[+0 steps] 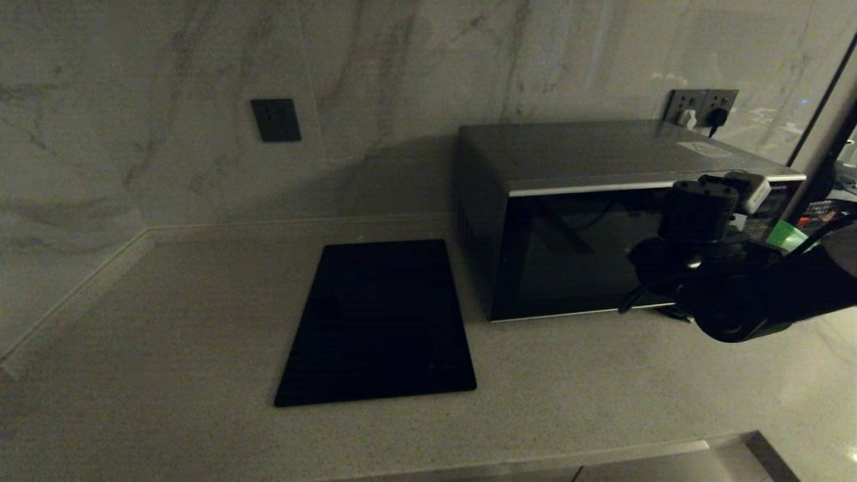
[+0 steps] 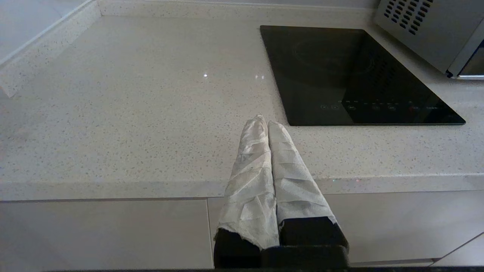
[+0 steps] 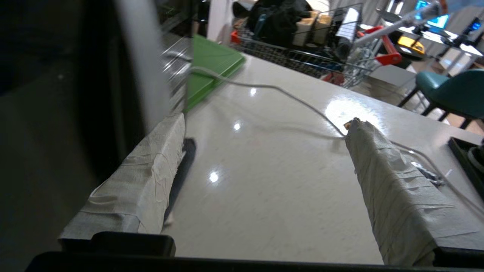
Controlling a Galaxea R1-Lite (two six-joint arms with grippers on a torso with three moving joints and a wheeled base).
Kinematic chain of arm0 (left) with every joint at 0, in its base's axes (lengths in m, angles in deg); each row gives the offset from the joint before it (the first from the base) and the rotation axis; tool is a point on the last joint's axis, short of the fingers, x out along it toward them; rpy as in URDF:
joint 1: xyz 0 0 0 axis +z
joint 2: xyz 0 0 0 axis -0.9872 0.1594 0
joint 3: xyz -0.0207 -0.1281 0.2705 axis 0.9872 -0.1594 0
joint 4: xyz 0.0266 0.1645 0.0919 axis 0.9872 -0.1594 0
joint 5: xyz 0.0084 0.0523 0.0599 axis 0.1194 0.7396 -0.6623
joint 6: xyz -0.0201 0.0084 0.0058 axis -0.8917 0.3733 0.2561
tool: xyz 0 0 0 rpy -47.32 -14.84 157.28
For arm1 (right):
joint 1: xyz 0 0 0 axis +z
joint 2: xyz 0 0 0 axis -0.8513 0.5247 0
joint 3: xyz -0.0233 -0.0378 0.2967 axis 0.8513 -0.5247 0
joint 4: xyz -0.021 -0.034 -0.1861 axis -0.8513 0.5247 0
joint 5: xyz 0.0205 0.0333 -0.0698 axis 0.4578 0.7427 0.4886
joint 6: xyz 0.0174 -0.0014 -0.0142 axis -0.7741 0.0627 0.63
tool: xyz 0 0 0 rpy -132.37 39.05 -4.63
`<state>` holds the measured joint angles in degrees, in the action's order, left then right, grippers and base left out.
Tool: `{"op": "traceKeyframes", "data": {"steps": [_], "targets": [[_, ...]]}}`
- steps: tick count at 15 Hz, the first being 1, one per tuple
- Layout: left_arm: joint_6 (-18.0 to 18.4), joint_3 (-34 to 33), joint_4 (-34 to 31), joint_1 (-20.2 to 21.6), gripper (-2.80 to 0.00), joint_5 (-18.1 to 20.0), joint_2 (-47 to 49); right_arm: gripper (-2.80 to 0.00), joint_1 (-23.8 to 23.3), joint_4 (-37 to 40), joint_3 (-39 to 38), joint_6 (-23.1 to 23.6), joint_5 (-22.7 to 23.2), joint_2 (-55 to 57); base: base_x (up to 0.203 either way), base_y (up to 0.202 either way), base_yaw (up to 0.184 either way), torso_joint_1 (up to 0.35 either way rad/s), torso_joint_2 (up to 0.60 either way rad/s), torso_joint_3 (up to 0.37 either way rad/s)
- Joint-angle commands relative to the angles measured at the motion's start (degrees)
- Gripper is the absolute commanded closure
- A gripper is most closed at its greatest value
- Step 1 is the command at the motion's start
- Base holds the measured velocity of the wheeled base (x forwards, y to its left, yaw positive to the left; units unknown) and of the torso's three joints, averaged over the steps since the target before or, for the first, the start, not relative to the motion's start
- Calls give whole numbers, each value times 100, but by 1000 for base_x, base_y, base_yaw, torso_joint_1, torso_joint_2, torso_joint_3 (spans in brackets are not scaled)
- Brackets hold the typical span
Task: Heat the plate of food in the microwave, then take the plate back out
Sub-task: Open the microwave oven
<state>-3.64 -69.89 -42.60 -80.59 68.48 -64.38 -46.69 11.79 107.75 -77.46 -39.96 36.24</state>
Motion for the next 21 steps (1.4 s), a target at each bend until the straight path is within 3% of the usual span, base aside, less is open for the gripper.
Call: {"op": "traceKeyframes", "data": {"steps": [1,13,21], "targets": [[-1,0,2,2,0,-6,9,-280,47,-32,19,14,-40,165,0,0,0,0,0,0],[-1,0,2,2,0,-5,9,-280,-53,-67,662,23,226,956,0,0,0,0,0,0],[-1,0,2,2,0,-5,9,-280,-464,-76,984,24,393,1317,0,0,0,0,0,0]]}}
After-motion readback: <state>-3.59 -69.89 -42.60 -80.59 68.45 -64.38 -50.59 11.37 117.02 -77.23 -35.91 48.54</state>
